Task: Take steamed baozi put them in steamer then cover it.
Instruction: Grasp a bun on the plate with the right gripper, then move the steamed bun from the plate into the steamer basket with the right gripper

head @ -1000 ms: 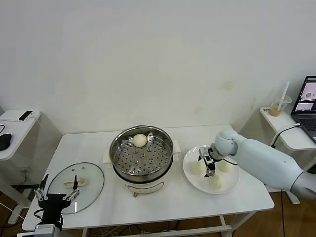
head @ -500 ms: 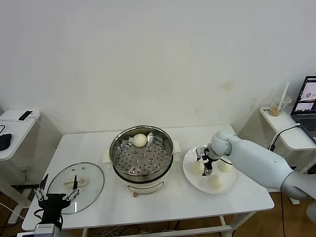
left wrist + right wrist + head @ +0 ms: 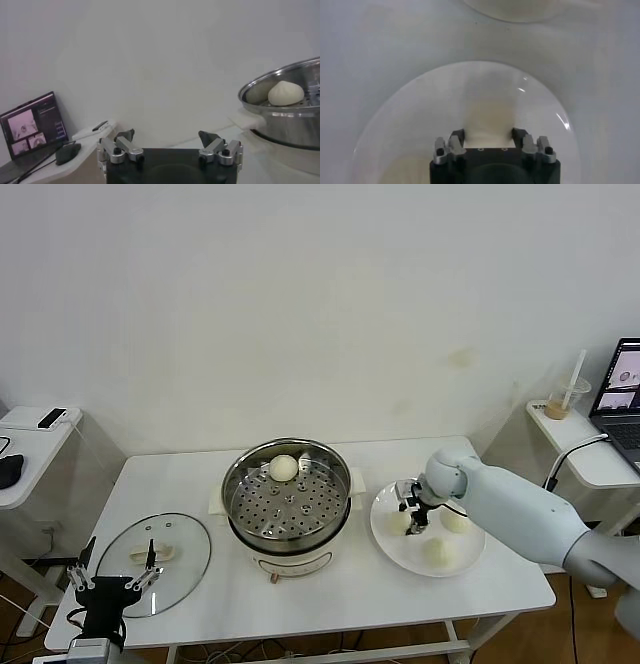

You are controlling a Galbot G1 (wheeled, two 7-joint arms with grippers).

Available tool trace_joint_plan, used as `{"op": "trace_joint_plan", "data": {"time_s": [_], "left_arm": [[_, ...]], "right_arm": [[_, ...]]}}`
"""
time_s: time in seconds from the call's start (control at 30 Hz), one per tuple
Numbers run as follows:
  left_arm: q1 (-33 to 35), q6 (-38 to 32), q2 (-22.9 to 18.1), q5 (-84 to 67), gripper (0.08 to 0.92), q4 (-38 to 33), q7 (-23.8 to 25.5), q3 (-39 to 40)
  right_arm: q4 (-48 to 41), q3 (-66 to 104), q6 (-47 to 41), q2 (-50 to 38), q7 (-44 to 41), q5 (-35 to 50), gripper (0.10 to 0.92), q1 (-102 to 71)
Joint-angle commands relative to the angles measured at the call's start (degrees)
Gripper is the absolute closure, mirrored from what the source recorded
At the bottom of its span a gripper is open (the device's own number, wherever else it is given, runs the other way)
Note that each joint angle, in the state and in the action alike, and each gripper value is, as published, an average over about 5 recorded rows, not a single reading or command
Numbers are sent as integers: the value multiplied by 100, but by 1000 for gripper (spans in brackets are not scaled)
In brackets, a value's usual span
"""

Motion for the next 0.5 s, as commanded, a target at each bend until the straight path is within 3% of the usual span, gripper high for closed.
{"op": "trace_joint_plan", "data": {"time_s": [0.03,0.5], "left_arm": [[6,-4,0,-2,177,-11,-2,9],[-16,11,39,1,177,-104,12,116]], "right_arm": [[58,15,-33,-43,-30,37,513,131],[955,-754,-183,-620,-6,1071,516,2160]]}}
